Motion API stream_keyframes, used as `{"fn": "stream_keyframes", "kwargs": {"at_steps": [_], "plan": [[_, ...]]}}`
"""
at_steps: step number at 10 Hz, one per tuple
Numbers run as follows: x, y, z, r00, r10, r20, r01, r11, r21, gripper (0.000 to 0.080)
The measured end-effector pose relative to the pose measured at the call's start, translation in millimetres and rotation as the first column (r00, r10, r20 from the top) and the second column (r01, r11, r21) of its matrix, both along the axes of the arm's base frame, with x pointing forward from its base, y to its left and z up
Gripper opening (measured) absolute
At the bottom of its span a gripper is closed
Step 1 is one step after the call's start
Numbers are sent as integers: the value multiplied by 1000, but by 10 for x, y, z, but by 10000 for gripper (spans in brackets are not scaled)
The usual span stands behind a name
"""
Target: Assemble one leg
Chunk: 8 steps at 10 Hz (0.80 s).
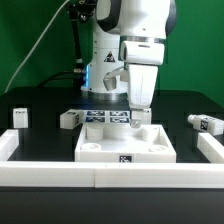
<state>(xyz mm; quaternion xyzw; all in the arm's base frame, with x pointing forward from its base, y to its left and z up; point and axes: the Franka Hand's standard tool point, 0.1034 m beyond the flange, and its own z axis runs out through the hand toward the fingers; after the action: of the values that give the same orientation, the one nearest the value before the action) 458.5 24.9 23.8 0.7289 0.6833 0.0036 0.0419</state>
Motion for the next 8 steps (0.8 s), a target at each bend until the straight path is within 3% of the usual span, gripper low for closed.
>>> {"fn": "stream_keyframes", "kwargs": {"at_steps": [3,5,6,7,8], "plan": [[-10,20,-166,1000,2,-22,-2,1000,4,650],[-11,26,-177,1000,2,-24,-2,1000,4,401],[-12,25,-177,1000,2,-24,-2,1000,4,401],[-12,25,-177,1000,2,-24,-2,1000,4,218],[-14,25,-178,1000,2,-25,-2,1000,4,88]]}}
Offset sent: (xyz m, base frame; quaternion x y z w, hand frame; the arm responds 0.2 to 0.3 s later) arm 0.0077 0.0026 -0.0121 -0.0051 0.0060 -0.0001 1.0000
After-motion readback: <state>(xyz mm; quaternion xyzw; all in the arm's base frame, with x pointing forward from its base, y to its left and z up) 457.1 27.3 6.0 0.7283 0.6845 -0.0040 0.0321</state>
